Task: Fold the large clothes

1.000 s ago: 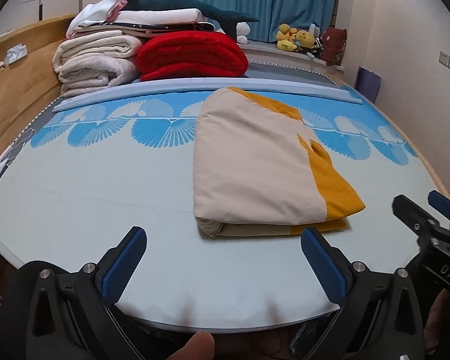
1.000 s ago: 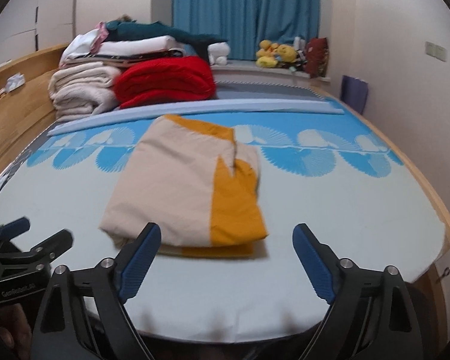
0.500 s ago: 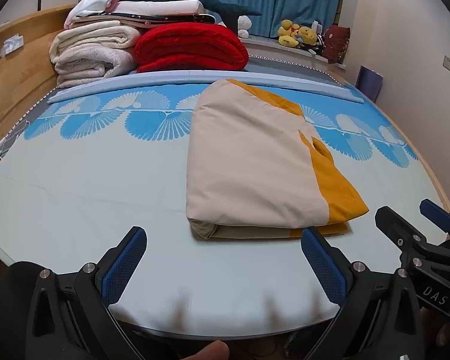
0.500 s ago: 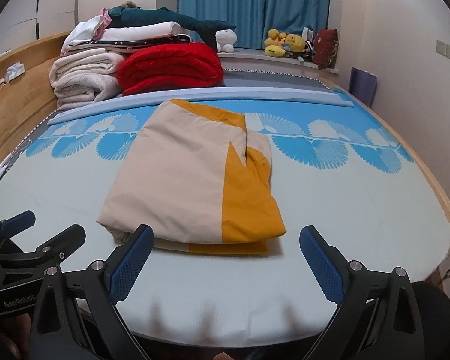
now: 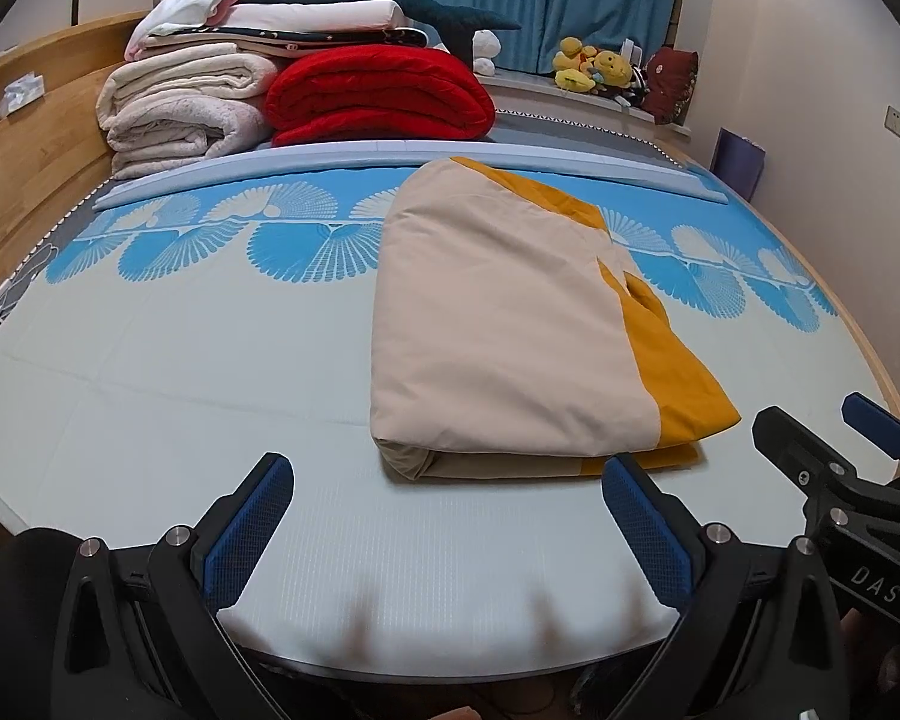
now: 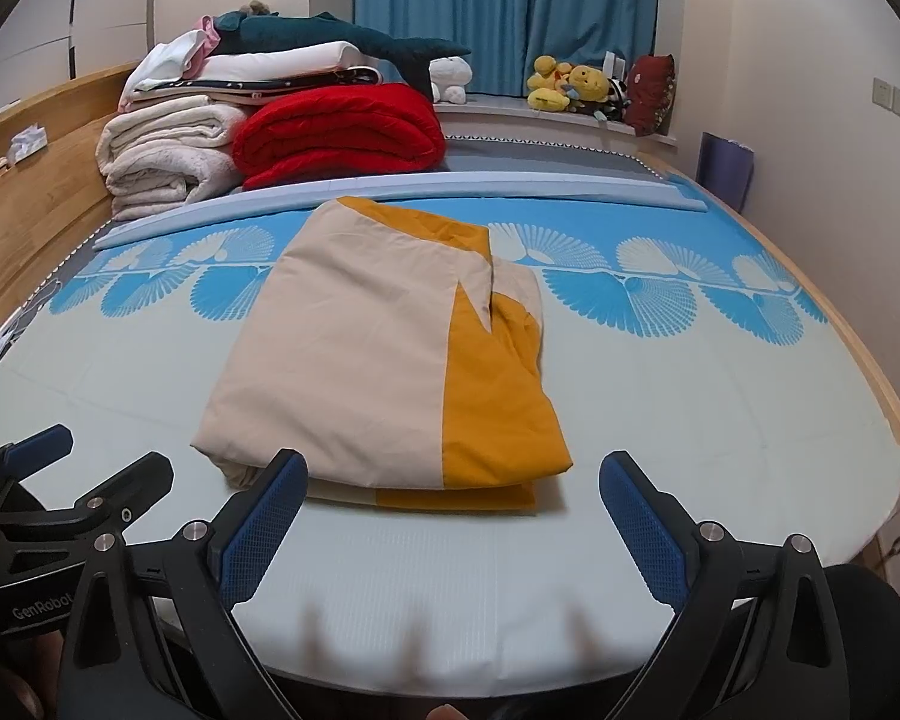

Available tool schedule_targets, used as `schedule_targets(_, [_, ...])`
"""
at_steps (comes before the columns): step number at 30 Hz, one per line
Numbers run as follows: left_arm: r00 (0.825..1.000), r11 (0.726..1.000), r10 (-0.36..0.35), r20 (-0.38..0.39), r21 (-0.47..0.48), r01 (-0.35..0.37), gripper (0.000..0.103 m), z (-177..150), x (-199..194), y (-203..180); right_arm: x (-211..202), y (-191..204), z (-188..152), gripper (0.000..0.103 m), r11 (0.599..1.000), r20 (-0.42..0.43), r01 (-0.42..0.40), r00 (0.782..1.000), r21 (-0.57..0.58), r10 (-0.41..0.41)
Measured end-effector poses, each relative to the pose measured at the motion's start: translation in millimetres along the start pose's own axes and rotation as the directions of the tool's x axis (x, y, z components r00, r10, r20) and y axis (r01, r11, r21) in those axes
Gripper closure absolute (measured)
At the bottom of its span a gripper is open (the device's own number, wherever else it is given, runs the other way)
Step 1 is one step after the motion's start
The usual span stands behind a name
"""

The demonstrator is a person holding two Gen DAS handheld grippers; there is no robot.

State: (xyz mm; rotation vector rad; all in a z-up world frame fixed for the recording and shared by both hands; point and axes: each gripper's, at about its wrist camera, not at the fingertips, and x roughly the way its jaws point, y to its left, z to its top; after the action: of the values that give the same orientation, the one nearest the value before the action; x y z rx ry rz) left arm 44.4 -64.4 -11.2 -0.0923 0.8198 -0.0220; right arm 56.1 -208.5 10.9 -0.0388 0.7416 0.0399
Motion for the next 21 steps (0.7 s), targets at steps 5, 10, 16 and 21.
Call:
schedule_targets(5, [1.0, 1.0, -0.001, -0.001, 0.001, 0.001, 0.001, 0.4, 1.3, 0.6, -0.1, -0.5, 0.0, 0.005, 1.0, 0.002, 0.0, 1.0, -0.002, 0.0])
schedule_targets(10, [1.0, 1.0, 0.001, -0.002, 0.001, -0.001, 0.001, 0.5, 1.2, 1.0, -0.6, 0.1, 0.0, 0.005, 1.0, 0.005, 0.005, 1.0, -0.008, -0.005])
schedule_targets(16, [1.0, 1.0, 0.003, -0.014, -0.002, -0.003, 0.001, 0.3, 7.7, 3.7, 1.4, 3.6, 0.2, 0.005, 1.0, 0.018, 0.009, 1.0, -0.026, -0.009])
schedule_targets(21, [1.0, 1.0, 0.004, -0.015, -0.002, -0.004, 0.001, 0.3, 8.8, 4.1, 6.1, 1.6, -0.4, 0.005, 1.0, 0.014, 0.007, 1.0, -0.024, -0.007])
